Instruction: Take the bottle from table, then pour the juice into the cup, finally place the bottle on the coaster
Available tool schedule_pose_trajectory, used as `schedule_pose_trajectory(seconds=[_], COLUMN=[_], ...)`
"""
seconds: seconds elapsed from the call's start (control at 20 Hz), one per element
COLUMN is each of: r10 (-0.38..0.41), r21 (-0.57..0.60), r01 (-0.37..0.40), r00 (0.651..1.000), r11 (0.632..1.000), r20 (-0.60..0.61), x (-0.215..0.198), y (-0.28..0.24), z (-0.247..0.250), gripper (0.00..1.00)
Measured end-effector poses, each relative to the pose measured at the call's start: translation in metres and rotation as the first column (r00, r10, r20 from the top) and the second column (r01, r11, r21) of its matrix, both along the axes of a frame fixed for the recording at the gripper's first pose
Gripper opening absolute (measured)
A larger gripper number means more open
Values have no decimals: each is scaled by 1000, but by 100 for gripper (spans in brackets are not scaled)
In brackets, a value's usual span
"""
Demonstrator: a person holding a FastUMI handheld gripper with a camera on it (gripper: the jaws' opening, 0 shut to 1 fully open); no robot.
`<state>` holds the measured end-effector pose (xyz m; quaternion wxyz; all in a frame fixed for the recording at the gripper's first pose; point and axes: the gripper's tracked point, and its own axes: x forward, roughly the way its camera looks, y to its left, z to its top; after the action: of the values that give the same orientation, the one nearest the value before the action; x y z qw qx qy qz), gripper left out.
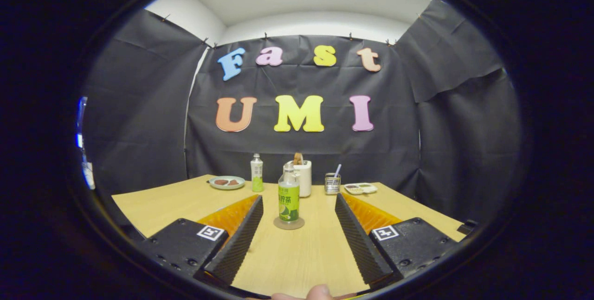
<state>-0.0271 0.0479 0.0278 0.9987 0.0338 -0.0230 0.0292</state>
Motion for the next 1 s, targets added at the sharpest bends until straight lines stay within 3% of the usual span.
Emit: schedule_pose_trajectory(seconds=[0.2, 1.0], r10=[-2, 16], r21=[35, -6], r01=[3, -17], r00=[1000, 1000], r11=[999, 1000], r20=[-15, -21], x=[2, 14], y=[-1, 14], z=[-9, -10], gripper=[100, 100])
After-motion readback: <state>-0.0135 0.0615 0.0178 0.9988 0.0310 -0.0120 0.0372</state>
